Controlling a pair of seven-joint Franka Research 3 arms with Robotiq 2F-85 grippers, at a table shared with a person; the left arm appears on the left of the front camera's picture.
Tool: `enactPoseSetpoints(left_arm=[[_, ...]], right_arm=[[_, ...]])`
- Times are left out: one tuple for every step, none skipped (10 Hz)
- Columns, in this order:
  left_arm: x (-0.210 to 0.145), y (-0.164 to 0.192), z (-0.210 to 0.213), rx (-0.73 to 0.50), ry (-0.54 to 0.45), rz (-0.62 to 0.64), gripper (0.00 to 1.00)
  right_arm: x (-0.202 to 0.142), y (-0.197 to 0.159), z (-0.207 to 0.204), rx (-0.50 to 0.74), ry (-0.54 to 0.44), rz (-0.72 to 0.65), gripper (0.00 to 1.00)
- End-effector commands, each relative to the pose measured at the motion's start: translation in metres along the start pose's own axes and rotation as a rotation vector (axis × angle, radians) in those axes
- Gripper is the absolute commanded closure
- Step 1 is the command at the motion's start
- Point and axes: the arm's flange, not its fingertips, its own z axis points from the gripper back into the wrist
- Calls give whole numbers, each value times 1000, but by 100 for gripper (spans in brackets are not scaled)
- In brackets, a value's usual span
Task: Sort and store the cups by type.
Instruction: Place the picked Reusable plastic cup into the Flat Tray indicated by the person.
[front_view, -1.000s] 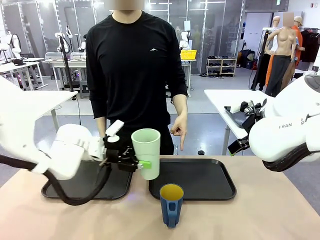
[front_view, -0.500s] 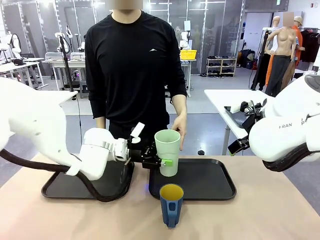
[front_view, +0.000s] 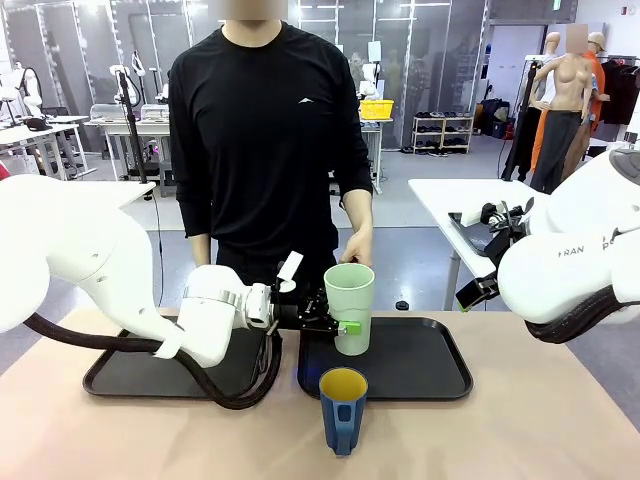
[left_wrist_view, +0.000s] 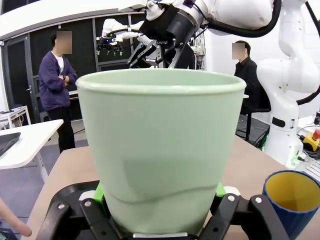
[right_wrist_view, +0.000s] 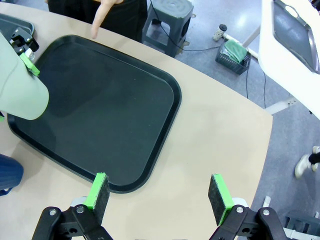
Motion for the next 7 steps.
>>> enactPoseSetpoints(left_arm=[[5, 0, 4, -6, 10, -9, 16], [5, 0, 4, -6, 10, -9, 16], [5, 0, 4, -6, 10, -9, 16], [5, 0, 4, -6, 10, -9, 16], [0, 1, 3, 1, 5, -1, 16], [-8, 4, 0, 3, 18, -27, 16], [-12, 9, -2, 14, 3, -30, 16]], right_arm=[[-1, -1, 0, 3, -3, -5, 0], [-1, -1, 0, 3, -3, -5, 0], [-1, -1, 0, 3, -3, -5, 0], [-1, -1, 0, 3, -3, -5, 0], [-1, -1, 0, 3, -3, -5, 0], [-1, -1, 0, 3, -3, -5, 0], [-1, -1, 0, 3, -3, -5, 0]])
